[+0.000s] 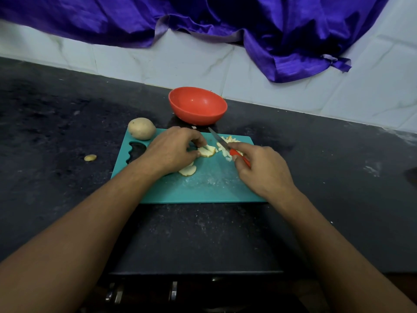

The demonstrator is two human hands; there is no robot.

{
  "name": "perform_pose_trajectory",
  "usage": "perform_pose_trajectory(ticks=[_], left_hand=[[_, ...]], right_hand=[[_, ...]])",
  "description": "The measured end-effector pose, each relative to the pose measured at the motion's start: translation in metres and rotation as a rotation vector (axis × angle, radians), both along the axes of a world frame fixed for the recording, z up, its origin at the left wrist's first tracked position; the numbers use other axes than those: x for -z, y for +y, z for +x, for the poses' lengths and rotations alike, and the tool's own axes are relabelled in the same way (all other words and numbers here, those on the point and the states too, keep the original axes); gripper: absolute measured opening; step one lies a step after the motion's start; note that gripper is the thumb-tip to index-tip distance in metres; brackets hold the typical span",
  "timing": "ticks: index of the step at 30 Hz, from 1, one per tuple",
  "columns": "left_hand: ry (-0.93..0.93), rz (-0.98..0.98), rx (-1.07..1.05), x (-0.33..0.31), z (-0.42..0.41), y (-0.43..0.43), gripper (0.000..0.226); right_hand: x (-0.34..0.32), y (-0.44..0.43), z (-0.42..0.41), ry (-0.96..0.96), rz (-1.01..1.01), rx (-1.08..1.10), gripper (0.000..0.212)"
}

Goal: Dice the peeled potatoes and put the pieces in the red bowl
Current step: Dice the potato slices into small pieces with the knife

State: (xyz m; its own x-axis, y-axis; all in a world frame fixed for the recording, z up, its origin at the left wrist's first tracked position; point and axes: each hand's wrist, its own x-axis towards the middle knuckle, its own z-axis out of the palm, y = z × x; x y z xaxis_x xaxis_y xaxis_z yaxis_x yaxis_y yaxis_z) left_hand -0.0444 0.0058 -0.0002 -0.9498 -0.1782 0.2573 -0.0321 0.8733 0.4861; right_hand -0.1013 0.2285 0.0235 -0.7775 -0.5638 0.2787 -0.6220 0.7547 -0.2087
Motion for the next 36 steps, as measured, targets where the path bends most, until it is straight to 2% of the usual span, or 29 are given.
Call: perform_pose_trajectory(ticks=[7,13,26,36], left_hand=[[0.011,-0.011,0.029,-0.001,-0.001,0.0,0.03],[-0.01,-0.107,0.134,0.0,-0.003,-0.003,0.05],[0.001,-0.145,0.159,0.002,-0.01,-0.008,0.033],[0.086,-0.187,-0.072,0.0,-0.009,0.013,0.026]], right_hand=[[0.009,-0.004,0.002,-0.03,0.064,-0.044,0.041],[0.007,-0.005,-0.011,0.027,0.121,-0.158,0.042],[0.005,0.0,-0.012,-0.093,-0.164,-0.013,0.034],[0.006,-0.005,0.006,-0.129,-0.201,0.071,0.035]])
